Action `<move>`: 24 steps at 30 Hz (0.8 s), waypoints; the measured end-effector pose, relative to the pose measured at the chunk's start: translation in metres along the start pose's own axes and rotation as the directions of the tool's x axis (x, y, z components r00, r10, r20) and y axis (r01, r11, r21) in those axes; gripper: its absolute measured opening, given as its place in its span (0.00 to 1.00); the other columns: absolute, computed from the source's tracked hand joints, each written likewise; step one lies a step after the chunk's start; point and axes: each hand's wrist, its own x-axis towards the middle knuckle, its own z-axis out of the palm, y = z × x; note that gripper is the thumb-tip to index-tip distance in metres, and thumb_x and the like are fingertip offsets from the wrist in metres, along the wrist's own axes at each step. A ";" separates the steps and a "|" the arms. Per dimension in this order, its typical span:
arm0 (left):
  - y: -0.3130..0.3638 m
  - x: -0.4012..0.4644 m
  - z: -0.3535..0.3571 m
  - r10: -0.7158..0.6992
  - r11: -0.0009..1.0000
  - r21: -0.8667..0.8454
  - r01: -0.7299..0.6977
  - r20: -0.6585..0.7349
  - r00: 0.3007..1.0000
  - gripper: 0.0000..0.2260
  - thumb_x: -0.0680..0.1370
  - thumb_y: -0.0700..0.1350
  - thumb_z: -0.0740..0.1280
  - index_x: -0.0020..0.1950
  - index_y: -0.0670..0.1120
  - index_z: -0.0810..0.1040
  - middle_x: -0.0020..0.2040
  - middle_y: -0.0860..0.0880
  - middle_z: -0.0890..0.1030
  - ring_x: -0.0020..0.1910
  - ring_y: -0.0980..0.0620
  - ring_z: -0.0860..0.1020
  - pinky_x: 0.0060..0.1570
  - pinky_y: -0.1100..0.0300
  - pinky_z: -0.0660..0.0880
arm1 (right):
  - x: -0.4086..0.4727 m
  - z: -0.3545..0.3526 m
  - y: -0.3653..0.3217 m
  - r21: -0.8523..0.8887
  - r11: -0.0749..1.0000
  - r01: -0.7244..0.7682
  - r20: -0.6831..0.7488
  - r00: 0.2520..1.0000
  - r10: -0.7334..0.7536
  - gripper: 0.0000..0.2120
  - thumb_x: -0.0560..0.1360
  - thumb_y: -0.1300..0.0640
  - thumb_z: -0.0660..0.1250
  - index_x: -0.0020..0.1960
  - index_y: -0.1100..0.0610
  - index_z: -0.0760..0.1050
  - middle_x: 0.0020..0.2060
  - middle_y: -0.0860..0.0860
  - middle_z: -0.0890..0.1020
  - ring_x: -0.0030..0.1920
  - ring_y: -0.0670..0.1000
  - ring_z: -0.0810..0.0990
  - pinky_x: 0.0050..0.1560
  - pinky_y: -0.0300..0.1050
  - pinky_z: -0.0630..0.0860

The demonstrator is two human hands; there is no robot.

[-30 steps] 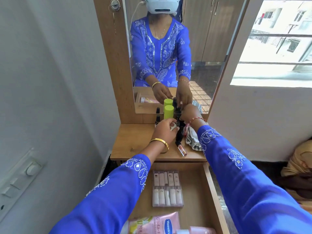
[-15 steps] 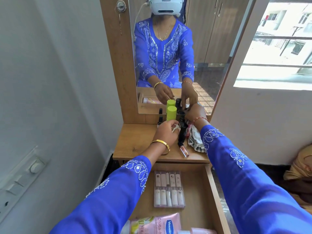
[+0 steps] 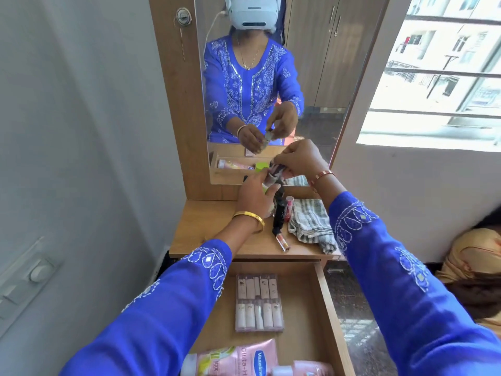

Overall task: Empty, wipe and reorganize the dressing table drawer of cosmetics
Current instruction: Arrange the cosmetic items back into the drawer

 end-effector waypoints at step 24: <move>-0.027 -0.018 -0.016 -0.388 0.785 -0.483 0.388 0.105 0.916 0.10 0.75 0.40 0.67 0.55 0.40 0.78 0.43 0.48 0.78 0.36 0.58 0.76 0.28 0.75 0.72 | -0.003 0.047 0.040 -0.524 0.840 -0.140 0.098 0.970 0.223 0.16 0.69 0.56 0.70 0.55 0.60 0.76 0.54 0.56 0.80 0.54 0.57 0.80 0.57 0.50 0.76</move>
